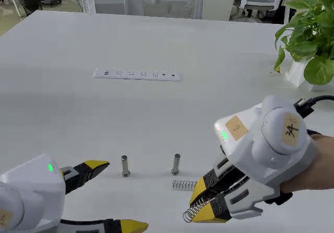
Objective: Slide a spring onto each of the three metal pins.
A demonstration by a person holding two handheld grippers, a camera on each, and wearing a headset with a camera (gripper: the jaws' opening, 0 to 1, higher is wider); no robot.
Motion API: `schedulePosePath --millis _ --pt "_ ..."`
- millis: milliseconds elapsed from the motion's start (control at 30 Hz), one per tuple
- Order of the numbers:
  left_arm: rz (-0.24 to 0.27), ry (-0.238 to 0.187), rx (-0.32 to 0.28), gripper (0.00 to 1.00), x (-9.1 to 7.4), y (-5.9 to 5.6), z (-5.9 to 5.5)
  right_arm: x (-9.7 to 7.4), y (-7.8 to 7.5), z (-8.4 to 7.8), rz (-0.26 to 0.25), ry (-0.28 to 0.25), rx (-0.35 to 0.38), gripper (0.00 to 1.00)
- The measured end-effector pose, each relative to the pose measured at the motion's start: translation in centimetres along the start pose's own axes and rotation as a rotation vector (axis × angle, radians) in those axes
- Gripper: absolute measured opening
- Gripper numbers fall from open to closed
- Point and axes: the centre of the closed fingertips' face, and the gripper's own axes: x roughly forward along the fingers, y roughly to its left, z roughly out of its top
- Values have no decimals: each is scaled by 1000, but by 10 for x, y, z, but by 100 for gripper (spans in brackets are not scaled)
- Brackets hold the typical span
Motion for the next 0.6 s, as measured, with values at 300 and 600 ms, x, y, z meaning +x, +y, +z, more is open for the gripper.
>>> schedulePosePath --millis 300,600 --pt "36 46 -21 99 -8 8 -17 1 -5 -6 -1 27 -6 8" --pt "38 55 -36 99 -11 9 -22 3 -26 -13 -17 99 -44 8"
